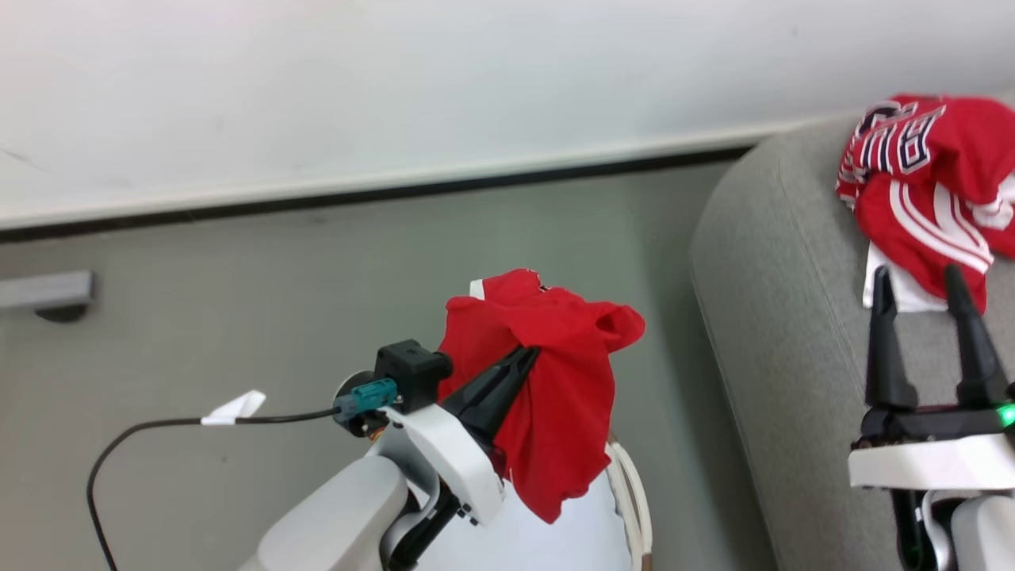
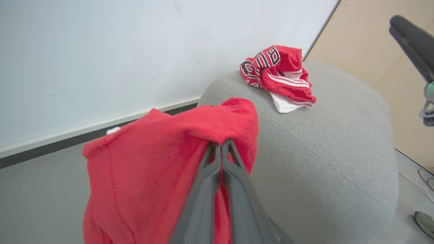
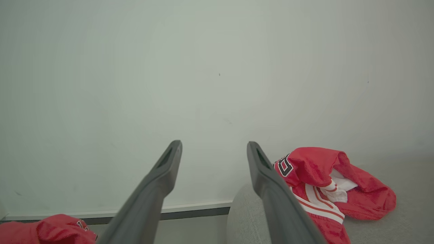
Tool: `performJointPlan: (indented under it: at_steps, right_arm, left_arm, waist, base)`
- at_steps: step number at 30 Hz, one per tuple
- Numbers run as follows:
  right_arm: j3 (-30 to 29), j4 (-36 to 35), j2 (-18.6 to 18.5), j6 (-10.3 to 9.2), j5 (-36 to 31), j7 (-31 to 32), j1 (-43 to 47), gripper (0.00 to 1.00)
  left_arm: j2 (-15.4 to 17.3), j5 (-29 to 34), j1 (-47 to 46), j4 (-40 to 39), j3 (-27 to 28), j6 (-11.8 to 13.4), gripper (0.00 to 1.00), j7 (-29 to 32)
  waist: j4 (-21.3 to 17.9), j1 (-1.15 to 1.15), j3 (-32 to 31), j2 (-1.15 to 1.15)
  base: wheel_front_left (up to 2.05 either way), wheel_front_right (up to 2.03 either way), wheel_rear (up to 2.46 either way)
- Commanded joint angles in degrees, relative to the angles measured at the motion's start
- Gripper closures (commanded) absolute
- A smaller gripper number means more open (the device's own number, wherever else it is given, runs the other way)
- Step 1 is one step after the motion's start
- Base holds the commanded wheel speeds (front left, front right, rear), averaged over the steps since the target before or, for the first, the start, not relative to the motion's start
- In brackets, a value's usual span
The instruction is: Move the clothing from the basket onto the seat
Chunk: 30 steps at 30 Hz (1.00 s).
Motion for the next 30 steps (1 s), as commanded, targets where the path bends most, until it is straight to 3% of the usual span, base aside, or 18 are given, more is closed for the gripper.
performJointPlan:
  at_steps: [1,17,30]
  right_arm:
    - [0.7,0.71,-0.45,-0.13,0.58,-0.17,1.27,0.0]
    - [8.72,4.34,-1.45,-0.13,3.79,-0.18,5.94,0.0]
    - [13.97,3.89,-1.21,-0.13,6.05,-0.19,5.58,0.0]
  left_arm:
    - [0.12,0.88,1.34,-1.51,1.22,0.31,1.0,-0.03]
    - [3.71,0.51,0.93,-15.32,8.25,5.33,1.0,1.81]
    - [7.43,-0.55,0.07,-25.86,11.59,9.74,1.0,5.37]
  waist:
    - [1.83,0.01,-3.7,0.0]
    - [4.8,0.01,-11.75,0.0]
    - [5.28,0.01,-13.11,0.0]
  base:
    - [0.0,0.0,0.0]
    - [0.0,0.0,0.0]
    - [0.0,0.0,0.0]
